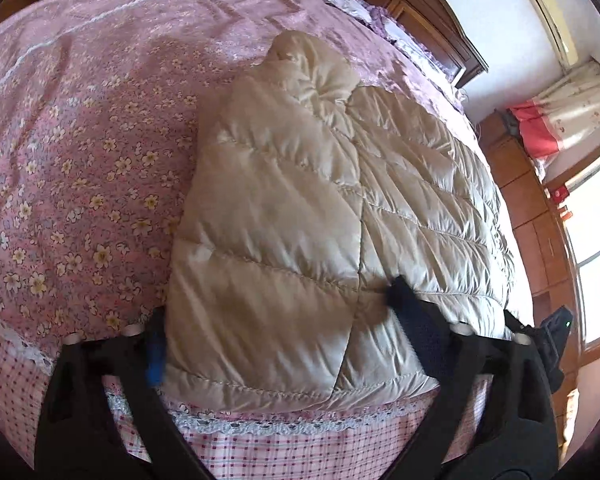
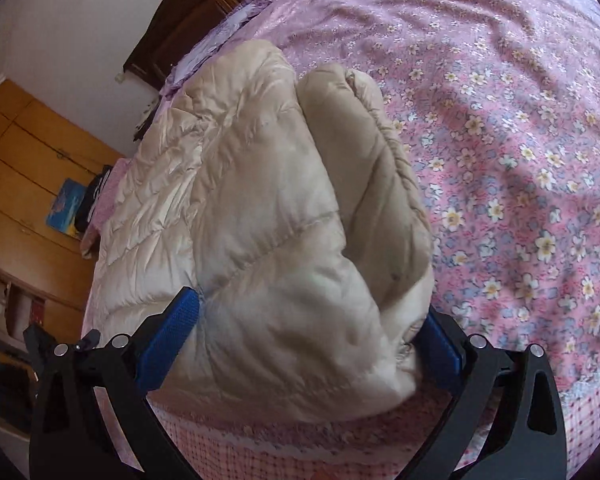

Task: Fold large clothes

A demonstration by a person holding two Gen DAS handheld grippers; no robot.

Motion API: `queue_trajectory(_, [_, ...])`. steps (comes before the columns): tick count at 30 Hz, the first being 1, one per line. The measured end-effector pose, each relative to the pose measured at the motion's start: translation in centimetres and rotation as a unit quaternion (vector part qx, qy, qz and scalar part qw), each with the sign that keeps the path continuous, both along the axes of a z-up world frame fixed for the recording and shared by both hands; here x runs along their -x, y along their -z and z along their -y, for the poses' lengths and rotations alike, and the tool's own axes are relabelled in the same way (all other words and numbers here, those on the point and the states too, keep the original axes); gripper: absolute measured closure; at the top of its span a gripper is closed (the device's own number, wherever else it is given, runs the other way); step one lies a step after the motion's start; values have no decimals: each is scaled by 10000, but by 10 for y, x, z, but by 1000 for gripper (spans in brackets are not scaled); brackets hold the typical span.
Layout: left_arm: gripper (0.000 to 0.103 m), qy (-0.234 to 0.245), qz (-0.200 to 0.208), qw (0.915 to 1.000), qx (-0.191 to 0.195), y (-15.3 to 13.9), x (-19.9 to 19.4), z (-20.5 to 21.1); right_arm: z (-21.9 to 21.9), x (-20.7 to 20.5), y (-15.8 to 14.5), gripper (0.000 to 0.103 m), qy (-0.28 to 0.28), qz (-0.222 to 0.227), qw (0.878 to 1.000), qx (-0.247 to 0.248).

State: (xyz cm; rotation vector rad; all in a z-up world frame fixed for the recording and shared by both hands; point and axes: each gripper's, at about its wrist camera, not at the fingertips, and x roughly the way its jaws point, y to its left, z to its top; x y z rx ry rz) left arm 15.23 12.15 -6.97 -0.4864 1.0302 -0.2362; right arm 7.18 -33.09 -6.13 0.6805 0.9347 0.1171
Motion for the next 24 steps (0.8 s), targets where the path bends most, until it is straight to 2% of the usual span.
queue_trajectory(1, [38,-37,-73,10000,30,1,-1,-2,-1,-1,-1,20,0,2,10000,-33])
queue_trajectory(2, [45,-38,-122,9999,61,1,-2,-4,-2,2,-1,28,-12,20,10000,-67])
queue_trajectory(3, [59,-38,-136,9999,56,0,-1,-5,-2,3,-3,38,-43,70,9999,-140])
queue_trajectory(4, [70,-10,-109,9999,70,-3,0,-7,-1,6,-5,42,-53,129,9997,-219])
queue_trajectory(6, [80,59,-26,9999,140,-11,3,-8,0,14,-8,55,-91,216,9993,-306])
queue_trajectory(8, [85,116,48,9998,185,-20,7,-7,4,20,-14,62,-113,303,9985,-444])
queue_trajectory(12, [86,221,72,9995,216,-35,26,-11,9,40,-29,66,-145,352,9971,-655])
queue_trajectory(17, [86,361,-3,9993,57,-44,65,-13,3,71,-46,66,-383,310,9980,-391])
queue_trajectory(21, [85,463,-63,9989,-103,-40,92,-15,0,96,-46,66,-481,196,9983,-257])
queue_trajectory(24, [79,509,-82,9982,-294,-33,98,-15,-6,103,-38,66,-568,139,9982,134])
